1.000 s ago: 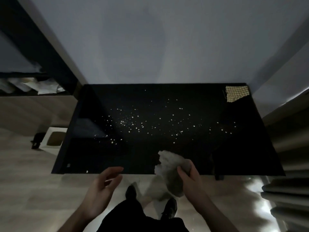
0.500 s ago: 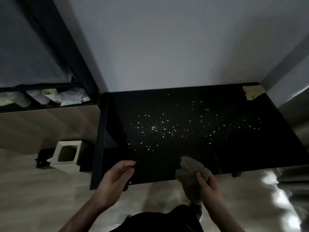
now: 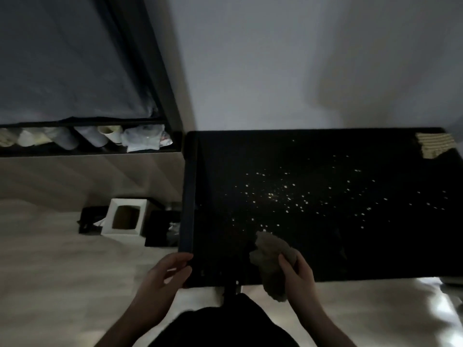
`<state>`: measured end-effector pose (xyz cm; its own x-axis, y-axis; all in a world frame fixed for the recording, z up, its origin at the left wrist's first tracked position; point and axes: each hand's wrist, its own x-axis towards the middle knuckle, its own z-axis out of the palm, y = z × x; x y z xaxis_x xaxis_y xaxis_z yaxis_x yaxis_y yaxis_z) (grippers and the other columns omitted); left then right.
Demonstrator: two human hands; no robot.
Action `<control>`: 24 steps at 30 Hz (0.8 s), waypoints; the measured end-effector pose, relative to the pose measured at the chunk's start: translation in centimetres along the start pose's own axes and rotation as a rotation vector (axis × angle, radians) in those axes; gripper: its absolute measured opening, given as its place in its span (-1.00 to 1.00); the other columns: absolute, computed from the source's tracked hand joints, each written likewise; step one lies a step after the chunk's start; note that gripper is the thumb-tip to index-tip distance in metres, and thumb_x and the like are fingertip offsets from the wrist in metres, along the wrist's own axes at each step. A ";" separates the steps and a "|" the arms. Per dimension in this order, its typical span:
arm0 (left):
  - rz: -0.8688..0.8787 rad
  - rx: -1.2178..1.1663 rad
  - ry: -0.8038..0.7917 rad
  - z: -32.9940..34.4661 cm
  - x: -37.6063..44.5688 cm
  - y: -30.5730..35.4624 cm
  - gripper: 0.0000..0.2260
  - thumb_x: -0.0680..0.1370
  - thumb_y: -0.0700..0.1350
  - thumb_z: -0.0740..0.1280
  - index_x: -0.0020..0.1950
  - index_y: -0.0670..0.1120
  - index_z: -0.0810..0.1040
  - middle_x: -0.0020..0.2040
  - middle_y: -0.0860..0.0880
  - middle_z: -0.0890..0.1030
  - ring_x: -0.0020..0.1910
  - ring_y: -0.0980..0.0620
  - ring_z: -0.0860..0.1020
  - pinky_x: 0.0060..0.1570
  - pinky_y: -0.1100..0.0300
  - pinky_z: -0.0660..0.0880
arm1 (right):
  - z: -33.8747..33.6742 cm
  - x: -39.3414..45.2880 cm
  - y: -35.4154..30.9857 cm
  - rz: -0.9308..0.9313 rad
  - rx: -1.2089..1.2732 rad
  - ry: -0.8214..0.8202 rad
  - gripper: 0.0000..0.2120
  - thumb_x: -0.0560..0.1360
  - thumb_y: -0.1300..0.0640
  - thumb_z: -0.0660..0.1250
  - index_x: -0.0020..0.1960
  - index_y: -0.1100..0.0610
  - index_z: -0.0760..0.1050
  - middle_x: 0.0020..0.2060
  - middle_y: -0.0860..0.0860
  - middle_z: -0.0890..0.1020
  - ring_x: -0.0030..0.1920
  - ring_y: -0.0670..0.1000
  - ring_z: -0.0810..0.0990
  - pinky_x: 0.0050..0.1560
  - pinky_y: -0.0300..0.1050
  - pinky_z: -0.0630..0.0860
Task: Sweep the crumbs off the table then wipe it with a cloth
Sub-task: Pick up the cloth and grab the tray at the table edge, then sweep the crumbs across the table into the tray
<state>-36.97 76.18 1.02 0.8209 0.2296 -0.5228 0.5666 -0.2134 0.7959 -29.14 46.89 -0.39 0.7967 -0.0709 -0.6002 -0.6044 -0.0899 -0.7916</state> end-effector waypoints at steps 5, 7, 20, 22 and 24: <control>0.045 -0.002 0.051 -4.0 2.8 0.5 -0.82 0.62 -0.11 0.37 0.19 0.09 0.65 0.11 0.18 0.68 0.17 0.27 0.60 0.13 0.30 0.49 | 4.9 2.7 -1.8 -0.040 -0.127 -0.050 -0.86 0.66 0.14 0.30 0.09 0.02 0.63 -0.08 -0.02 0.73 -0.01 -0.03 0.71 -0.01 -0.12 0.59; 0.034 -0.029 0.066 -5.5 4.3 0.8 -0.82 0.62 -0.12 0.36 0.16 0.10 0.65 0.09 0.20 0.68 0.12 0.27 0.62 0.09 0.31 0.48 | 6.7 3.3 -2.7 -0.065 -0.124 -0.044 -0.87 0.66 0.13 0.30 0.10 -0.01 0.63 -0.04 -0.02 0.72 0.03 -0.01 0.70 0.07 -0.04 0.62; -0.064 0.052 -0.143 -18.6 19.4 -7.6 -0.83 0.64 -0.16 0.33 0.02 0.08 0.67 -0.06 0.28 0.70 0.04 0.28 0.63 -0.07 0.50 0.50 | 21.7 2.7 -1.3 -0.125 -0.004 0.319 -0.86 0.67 0.12 0.27 0.05 -0.02 0.60 -0.12 -0.13 0.69 -0.05 -0.09 0.68 -0.06 -0.14 0.57; -0.111 0.129 -0.177 -19.7 22.6 -11.5 -0.87 0.63 -0.08 0.34 0.03 0.09 0.68 -0.05 0.18 0.71 0.07 0.16 0.64 0.01 0.39 0.49 | 24.1 3.8 -0.8 -0.163 -0.005 0.390 -0.87 0.68 0.07 0.27 0.06 -0.11 0.58 -0.09 -0.16 0.67 -0.03 -0.12 0.66 0.01 -0.05 0.58; -0.170 0.217 -0.210 -20.1 25.5 -15.1 -0.87 0.63 0.00 0.33 0.07 0.07 0.67 0.03 0.10 0.68 0.12 0.04 0.60 0.10 0.17 0.47 | 26.4 5.3 -0.7 -0.215 -0.006 0.449 -0.87 0.68 0.05 0.26 0.09 -0.15 0.56 -0.08 -0.17 0.65 -0.02 -0.13 0.66 0.01 -0.05 0.59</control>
<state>-26.06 104.35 -18.21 0.6975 0.0830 -0.7117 0.6798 -0.3907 0.6206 -24.47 72.76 -5.99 0.8245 -0.4707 -0.3141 -0.4279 -0.1552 -0.8904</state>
